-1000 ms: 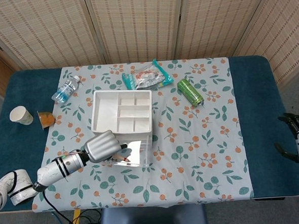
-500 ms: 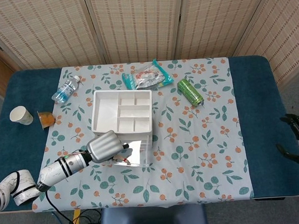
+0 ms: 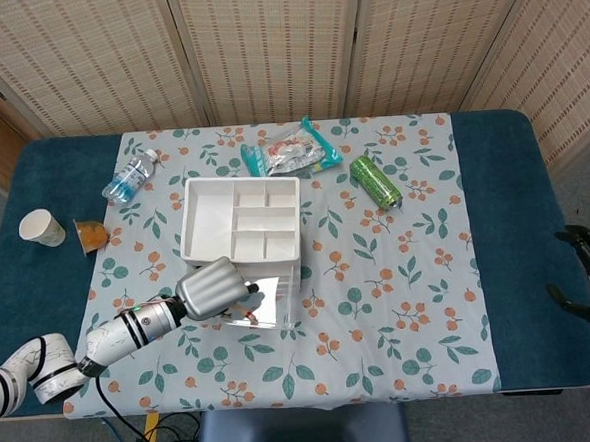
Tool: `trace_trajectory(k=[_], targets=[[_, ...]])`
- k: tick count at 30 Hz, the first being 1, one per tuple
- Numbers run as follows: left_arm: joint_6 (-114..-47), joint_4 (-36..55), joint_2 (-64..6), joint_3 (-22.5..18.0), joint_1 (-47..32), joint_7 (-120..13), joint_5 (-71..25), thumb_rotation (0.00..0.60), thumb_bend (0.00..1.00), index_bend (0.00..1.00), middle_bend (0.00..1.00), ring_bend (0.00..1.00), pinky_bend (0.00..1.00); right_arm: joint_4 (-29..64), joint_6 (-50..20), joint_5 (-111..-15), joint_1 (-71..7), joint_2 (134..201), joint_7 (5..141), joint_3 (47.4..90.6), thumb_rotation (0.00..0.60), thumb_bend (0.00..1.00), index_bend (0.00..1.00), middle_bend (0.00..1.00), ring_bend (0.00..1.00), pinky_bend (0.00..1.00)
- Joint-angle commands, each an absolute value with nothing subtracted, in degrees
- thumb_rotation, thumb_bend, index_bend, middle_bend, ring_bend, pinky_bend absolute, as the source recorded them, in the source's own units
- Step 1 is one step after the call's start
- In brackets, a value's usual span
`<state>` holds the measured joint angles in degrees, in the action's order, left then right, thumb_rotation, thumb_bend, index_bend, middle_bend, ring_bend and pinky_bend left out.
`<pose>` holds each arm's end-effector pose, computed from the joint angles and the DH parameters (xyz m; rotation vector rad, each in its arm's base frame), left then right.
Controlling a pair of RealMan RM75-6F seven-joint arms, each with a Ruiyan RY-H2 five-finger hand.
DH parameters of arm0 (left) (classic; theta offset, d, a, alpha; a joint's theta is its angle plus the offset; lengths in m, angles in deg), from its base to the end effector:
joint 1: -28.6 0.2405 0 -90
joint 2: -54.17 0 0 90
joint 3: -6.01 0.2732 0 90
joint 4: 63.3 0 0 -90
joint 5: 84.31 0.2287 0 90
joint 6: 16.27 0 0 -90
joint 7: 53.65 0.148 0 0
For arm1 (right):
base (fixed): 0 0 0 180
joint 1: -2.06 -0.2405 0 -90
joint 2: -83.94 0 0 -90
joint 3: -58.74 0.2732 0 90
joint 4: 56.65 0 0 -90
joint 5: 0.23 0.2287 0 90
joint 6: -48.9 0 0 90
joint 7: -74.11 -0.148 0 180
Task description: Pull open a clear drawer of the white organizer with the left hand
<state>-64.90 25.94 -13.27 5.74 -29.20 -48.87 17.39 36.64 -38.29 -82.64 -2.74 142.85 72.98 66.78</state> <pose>-0.0989 0.3640 0.0370 -2.4721 -0.1164 -0.8670 -0.3334 -0.2068 0.2015 1.2768 -0.7890 0.9282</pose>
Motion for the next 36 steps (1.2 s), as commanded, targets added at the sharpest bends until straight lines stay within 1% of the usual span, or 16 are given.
trace_trajectory(k=[1,14,19,30,36], targets=[[-64.8,25.8,-13.5,5.7,-29.3,-48.7,17.3,0.600,0.20,0.48,0.98,1.00,1.00,36.6,-38.2,-82.6,-2.7,142.9,72.9,66.8,0.600,0.24,0.22,0.19,0.22,0.21],[-63.6,25.9,-14.0,5.9,-30.2,-49.2,16.4,0.600,0.20,0.50,0.98,1.00,1.00,35.9,-37.9,-82.4,-2.8,143.1,72.4,66.8,0.600,0.24,0.22,0.19,0.22,0.22],[-63.1,26.2,-14.0,6.0,-30.5,-49.7,16.1,0.600,0.26,0.49,0.97,1.00,1.00,35.7,-37.8,-82.2,-2.7,143.2,72.2,66.8,0.600,0.24,0.22,0.19,0.22,0.21],[-62.7,26.6,-13.9,6.3,-31.0,-49.6,16.1,0.600,0.31,0.49,0.97,1.00,1.00,35.5,-37.9,-82.0,-2.5,143.2,72.0,66.9,0.600,0.24,0.22,0.19,0.22,0.22],[-62.8,26.5,-14.0,6.4,-31.2,-49.1,16.4,0.600,0.31,0.48,0.97,1.00,1.00,35.5,-37.9,-81.9,-2.5,143.2,72.1,66.9,0.600,0.24,0.22,0.19,0.22,0.22]])
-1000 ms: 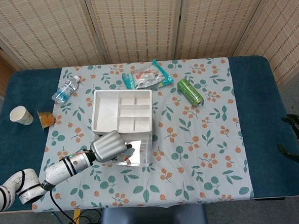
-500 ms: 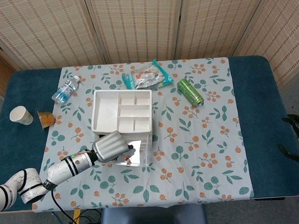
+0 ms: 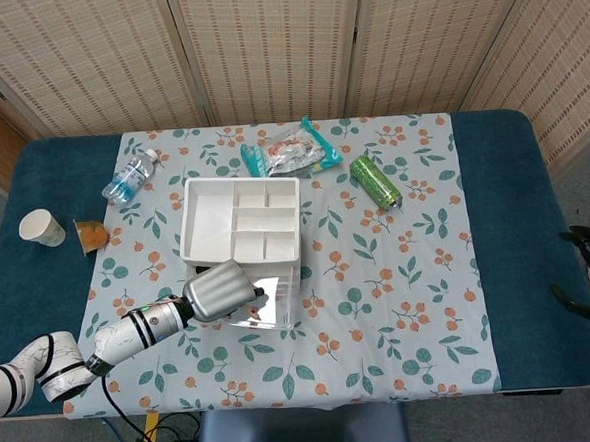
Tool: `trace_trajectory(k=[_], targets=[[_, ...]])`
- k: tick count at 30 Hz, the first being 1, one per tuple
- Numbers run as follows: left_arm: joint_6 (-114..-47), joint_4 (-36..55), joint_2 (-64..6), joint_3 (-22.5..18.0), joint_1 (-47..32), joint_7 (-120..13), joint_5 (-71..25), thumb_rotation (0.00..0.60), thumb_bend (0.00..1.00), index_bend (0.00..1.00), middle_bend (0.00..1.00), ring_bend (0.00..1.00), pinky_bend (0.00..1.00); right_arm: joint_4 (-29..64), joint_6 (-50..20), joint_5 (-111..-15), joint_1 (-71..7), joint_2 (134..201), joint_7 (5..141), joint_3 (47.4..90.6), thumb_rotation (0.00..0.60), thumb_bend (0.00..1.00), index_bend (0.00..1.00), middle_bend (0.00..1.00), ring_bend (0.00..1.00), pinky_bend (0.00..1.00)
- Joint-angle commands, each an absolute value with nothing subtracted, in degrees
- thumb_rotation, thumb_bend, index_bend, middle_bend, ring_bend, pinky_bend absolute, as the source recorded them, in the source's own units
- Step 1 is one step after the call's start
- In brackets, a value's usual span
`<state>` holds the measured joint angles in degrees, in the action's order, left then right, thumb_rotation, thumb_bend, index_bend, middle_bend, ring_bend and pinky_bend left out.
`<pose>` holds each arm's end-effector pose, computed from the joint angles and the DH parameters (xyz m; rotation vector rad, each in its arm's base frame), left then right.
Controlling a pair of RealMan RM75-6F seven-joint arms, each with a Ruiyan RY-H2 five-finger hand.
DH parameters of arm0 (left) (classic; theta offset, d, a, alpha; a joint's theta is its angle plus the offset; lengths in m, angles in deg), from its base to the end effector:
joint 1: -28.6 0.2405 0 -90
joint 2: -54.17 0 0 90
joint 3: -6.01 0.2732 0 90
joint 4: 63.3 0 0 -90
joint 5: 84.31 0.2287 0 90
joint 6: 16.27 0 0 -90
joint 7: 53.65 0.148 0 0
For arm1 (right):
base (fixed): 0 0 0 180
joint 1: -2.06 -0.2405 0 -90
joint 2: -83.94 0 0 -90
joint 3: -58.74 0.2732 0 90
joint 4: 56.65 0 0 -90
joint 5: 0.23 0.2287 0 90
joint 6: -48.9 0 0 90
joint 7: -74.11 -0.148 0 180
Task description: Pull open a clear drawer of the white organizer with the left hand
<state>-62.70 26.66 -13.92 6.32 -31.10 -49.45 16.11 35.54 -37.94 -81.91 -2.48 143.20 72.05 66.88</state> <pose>-0.0918 0.3625 0.0279 -2.5109 -0.1438 -0.8458 -0.3398 -0.2059 0.2022 1.2621 -0.8015 0.9196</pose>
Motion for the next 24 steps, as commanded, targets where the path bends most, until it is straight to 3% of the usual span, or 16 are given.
trace_trajectory(k=[1,14,24], targets=[[-62.9,26.4,-14.1,6.4,-31.2,-48.7,16.6,0.600,0.31,0.48,0.96,1.00,1.00,35.5,-37.9,-81.8,-2.5,143.2,72.1,66.9,0.600,0.24,0.22,0.19,0.22,0.21],[-62.0,25.7,-14.9,6.6,-32.0,-48.1,16.7,0.600,0.31,0.48,0.96,1.00,1.00,35.6,-37.7,-81.5,-2.5,143.2,72.3,67.0,0.600,0.24,0.22,0.19,0.22,0.21],[-61.8,25.5,-15.2,6.9,-32.6,-48.2,17.1,0.600,0.37,0.52,0.96,1.00,1.00,35.4,-37.5,-81.2,-2.5,143.3,72.2,67.1,0.600,0.24,0.22,0.19,0.22,0.21]])
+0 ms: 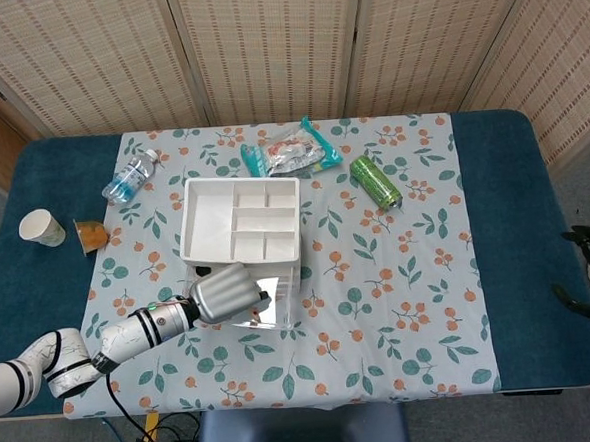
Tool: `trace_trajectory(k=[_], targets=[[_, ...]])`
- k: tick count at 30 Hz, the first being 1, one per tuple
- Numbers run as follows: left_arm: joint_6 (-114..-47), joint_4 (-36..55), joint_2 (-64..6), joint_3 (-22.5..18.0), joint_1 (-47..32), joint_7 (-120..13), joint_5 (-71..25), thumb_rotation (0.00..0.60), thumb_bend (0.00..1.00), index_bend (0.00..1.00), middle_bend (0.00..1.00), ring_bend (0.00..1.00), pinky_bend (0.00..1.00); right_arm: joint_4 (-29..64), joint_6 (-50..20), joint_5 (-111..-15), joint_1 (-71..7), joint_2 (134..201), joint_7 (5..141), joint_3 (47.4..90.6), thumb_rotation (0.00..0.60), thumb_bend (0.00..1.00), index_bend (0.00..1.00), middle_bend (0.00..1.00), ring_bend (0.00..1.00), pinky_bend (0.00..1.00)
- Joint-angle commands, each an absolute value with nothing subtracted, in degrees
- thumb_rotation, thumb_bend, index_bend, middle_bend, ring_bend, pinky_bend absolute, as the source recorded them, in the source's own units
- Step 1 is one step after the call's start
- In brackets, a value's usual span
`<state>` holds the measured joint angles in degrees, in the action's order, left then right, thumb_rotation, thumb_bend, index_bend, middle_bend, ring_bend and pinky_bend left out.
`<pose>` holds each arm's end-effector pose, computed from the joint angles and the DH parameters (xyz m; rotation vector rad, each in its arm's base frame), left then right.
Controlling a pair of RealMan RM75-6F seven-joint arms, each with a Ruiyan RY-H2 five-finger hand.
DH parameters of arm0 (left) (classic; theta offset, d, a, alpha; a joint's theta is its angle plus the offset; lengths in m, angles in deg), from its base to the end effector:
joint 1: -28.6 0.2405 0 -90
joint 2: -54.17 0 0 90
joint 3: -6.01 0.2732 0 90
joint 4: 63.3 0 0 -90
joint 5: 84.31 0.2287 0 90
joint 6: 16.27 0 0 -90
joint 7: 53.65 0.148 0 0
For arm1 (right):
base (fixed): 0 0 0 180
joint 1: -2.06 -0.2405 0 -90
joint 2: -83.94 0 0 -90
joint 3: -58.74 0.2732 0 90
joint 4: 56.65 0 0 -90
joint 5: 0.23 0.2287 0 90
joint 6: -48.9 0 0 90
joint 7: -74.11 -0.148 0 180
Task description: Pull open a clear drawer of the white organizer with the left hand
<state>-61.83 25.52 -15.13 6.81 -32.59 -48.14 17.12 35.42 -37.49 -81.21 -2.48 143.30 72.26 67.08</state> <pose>-0.0870 0.3635 0.0196 -2.5379 -0.0696 -0.8196 -0.3419 -0.2067 0.2021 1.2542 -0.8073 0.9089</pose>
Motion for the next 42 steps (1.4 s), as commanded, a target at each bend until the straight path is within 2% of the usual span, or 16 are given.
trace_trajectory(k=[1,19,42], targets=[[-61.8,25.4,-15.2,6.9,-32.7,-48.2,17.2,0.600,0.37,0.52,0.96,1.00,1.00,35.4,-37.5,-81.2,-2.4,143.3,72.2,67.1,0.600,0.24,0.22,0.19,0.22,0.21],[-63.0,25.3,-15.0,7.0,-32.4,-48.7,16.8,0.600,0.40,0.54,0.96,1.00,1.00,35.4,-37.4,-81.2,-2.5,143.4,72.3,67.2,0.600,0.24,0.22,0.19,0.22,0.21],[-69.9,29.3,-10.4,6.0,-27.9,-47.8,15.6,0.600,0.40,0.54,0.96,1.00,1.00,35.8,-37.5,-81.5,-2.6,143.4,72.5,67.1,0.600,0.24,0.22,0.19,0.22,0.21]])
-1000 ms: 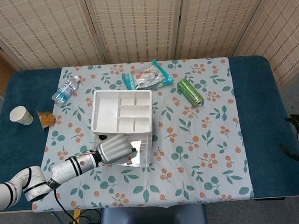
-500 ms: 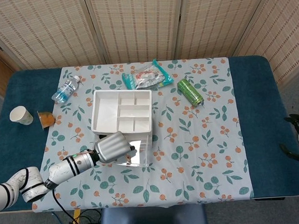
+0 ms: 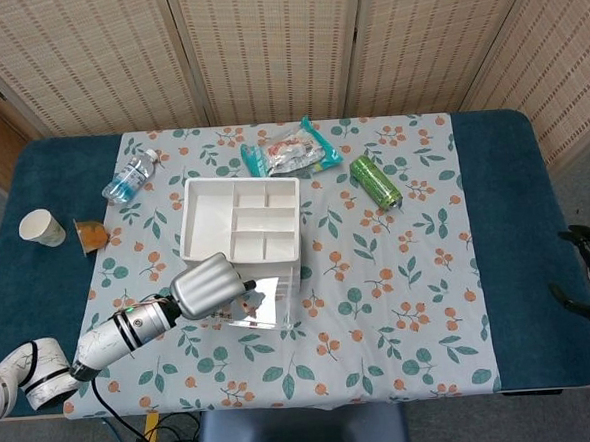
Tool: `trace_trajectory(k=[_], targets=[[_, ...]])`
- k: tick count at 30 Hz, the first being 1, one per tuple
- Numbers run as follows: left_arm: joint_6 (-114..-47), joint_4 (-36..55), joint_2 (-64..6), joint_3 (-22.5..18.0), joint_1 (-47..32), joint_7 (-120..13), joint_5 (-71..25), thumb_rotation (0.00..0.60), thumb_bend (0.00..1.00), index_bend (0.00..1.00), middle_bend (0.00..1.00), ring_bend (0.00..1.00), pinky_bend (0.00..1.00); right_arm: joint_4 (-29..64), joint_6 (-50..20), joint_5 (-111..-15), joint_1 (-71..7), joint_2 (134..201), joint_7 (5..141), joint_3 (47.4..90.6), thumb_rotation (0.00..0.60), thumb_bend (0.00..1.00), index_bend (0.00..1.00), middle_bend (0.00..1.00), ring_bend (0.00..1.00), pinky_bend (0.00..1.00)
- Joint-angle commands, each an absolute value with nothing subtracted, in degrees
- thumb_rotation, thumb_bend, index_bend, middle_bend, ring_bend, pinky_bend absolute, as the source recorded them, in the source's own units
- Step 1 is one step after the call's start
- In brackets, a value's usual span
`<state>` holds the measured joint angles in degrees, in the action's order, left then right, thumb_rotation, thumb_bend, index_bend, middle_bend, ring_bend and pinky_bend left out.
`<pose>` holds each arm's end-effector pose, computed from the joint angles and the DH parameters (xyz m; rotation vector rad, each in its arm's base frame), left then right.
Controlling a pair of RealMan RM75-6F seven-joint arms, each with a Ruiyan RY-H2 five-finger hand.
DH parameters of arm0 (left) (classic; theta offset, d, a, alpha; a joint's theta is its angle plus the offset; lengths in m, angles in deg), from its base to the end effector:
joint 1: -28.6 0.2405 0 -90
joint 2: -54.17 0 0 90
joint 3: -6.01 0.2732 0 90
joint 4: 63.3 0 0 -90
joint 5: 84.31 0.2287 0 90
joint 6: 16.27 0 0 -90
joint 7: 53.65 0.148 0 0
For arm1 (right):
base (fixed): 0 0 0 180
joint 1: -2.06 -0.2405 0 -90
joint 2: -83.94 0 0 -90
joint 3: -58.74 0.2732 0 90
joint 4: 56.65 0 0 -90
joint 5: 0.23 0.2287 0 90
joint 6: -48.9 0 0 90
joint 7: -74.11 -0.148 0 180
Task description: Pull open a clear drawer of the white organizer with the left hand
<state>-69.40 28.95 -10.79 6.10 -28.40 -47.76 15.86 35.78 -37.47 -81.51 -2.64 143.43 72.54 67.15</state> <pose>-0.0940 0.3578 0.0552 -2.4149 -0.1232 -0.9454 -0.3392 -0.2078 0.2003 1.2597 -0.8065 0.9163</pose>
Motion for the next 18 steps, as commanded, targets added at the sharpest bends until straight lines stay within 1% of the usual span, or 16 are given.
trace_trajectory(k=[1,13,18], targets=[[-70.1,29.5,-10.1,5.9,-27.5,-47.5,15.3,0.600,0.40,0.54,0.96,1.00,1.00,35.8,-37.6,-81.5,-2.6,143.4,72.5,67.2,0.600,0.24,0.22,0.19,0.22,0.21],[-71.7,32.7,-6.5,5.9,-23.5,-47.4,11.7,0.600,0.40,0.54,0.95,1.00,1.00,35.8,-37.9,-82.0,-2.4,143.5,72.2,67.0,0.600,0.24,0.22,0.19,0.22,0.21],[-73.4,34.0,-4.7,6.1,-20.7,-46.0,10.0,0.600,0.40,0.54,0.95,1.00,1.00,35.7,-38.3,-82.3,-2.3,143.5,71.8,66.9,0.600,0.24,0.22,0.19,0.22,0.21]])
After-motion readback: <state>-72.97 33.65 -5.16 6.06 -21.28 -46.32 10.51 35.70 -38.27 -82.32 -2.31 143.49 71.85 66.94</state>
